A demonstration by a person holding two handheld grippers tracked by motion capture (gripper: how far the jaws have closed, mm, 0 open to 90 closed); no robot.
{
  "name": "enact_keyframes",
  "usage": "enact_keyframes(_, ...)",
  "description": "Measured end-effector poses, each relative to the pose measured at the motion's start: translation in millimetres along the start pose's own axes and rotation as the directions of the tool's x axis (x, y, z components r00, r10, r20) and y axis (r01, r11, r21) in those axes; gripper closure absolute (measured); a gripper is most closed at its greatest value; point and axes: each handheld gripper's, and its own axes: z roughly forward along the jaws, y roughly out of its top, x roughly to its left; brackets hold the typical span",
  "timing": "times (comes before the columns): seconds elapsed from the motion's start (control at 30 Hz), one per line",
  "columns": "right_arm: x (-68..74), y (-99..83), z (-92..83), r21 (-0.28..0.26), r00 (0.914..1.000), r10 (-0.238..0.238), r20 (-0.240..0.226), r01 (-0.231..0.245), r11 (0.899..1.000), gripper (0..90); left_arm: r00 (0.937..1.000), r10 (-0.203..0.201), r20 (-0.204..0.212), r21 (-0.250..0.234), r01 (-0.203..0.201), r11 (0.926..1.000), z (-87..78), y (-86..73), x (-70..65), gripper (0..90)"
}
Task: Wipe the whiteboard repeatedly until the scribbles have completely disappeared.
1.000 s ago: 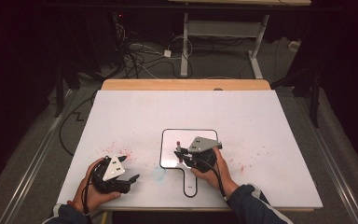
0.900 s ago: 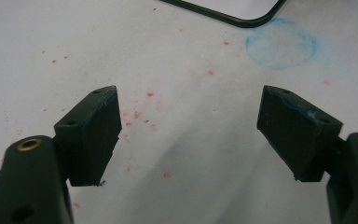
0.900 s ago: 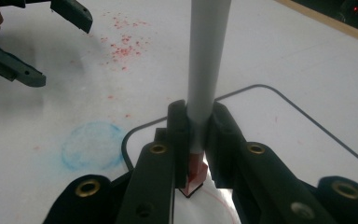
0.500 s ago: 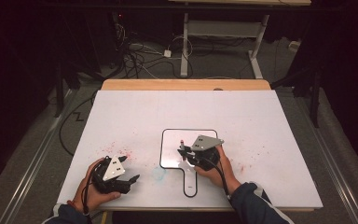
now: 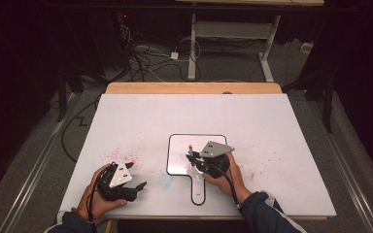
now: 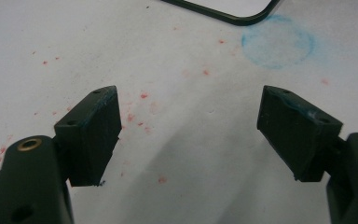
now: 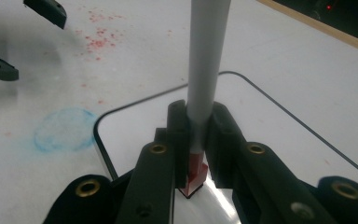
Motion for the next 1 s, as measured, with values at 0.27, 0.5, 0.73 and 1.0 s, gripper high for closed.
enact_keyframes(0.27, 7.5, 10.8, 15.9, 0.009, 0.9999, -0.015, -0.009, 0.015, 1.000, 82.0, 1.0000, 0.003, 0.002, -0.003, -0.003, 1.0000, -1.8, -1.4, 0.1, 20.8)
enact_keyframes(0.5, -9.5, 0.1, -4.5, 0.035, 0.9983, 0.028, 0.050, -0.030, 0.999, 82.0, 1.0000, 0.004, 0.001, -0.002, -0.004, 1.0000, -2.4, -1.1, 0.0, 20.8)
enact_keyframes(0.73, -9.1, -5.6, -10.1, 0.013, 0.9981, 0.040, 0.047, -0.040, 0.999, 82.0, 1.0000, 0.008, 0.006, 0.002, -0.008, 1.0000, -0.1, 0.6, -1.1, 20.8)
enact_keyframes(1.0, -2.8, -4.4, -12.7, 0.032, 0.9986, 0.002, 0.053, -0.004, 0.999, 82.0, 1.0000, 0.002, 0.006, -0.001, -0.002, 1.0000, -2.1, -1.3, -0.2, 20.8)
